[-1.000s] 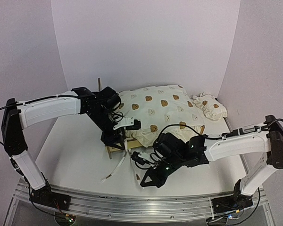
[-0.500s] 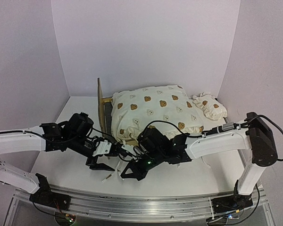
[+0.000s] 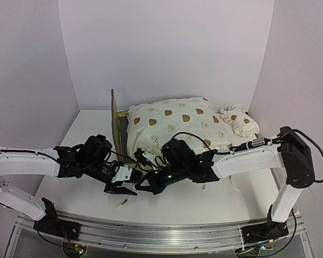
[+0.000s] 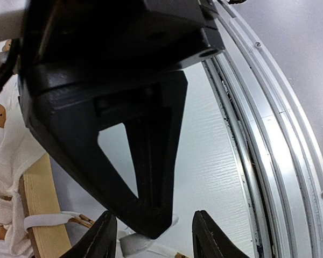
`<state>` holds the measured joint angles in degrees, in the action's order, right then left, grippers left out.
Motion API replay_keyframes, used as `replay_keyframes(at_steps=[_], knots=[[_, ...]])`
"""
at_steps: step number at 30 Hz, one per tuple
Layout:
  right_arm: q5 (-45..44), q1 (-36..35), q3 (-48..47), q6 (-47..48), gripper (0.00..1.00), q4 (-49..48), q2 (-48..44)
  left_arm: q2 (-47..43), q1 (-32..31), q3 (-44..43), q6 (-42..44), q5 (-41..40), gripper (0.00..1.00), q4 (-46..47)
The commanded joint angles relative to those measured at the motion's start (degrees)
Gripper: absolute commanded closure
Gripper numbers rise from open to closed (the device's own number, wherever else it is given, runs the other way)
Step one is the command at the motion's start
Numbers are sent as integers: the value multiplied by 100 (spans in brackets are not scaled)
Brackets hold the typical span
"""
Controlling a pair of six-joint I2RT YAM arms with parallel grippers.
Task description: Set up the pet bed
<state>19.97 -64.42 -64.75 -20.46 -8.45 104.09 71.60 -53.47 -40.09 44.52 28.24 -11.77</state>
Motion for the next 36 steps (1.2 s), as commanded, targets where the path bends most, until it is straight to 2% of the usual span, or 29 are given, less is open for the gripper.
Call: replay_keyframes(at_steps=[1,5,8,15,18,23,24,26,30,33,36], knots=[[130,79,2,-133,100,-350,-88,109,-13,42,3,-186,55,169],[213,121,24,-133,100,-350,-108,152,-14,-14,-74,-411,72,209],[217,202,114,-184,100,-350,-172,196,-15,-75,-135,-581,79,136],[237,325,252,-200,100,-341,-310,162,-9,-83,-122,-734,88,-127],[278,342,227,-203,100,-341,-289,162,-12,-129,-182,-766,98,-125],[283,351,158,-223,100,-341,-241,196,-6,-264,-752,-988,100,-25],[106,374,173,-270,98,-324,-251,240,-4,-293,-1042,-1274,100,-2],[-495,437,264,-466,82,-281,-301,346,21,-474,-1878,-1788,100,-214],[-1850,468,361,-689,64,-411,-260,434,186,-834,-3124,-2271,100,-976],[-2485,386,304,-845,61,-913,88,406,195,-820,-3526,-2390,100,-1185],[-2926,259,243,-811,61,-1520,435,409,197,-622,-3602,-2532,100,-976]])
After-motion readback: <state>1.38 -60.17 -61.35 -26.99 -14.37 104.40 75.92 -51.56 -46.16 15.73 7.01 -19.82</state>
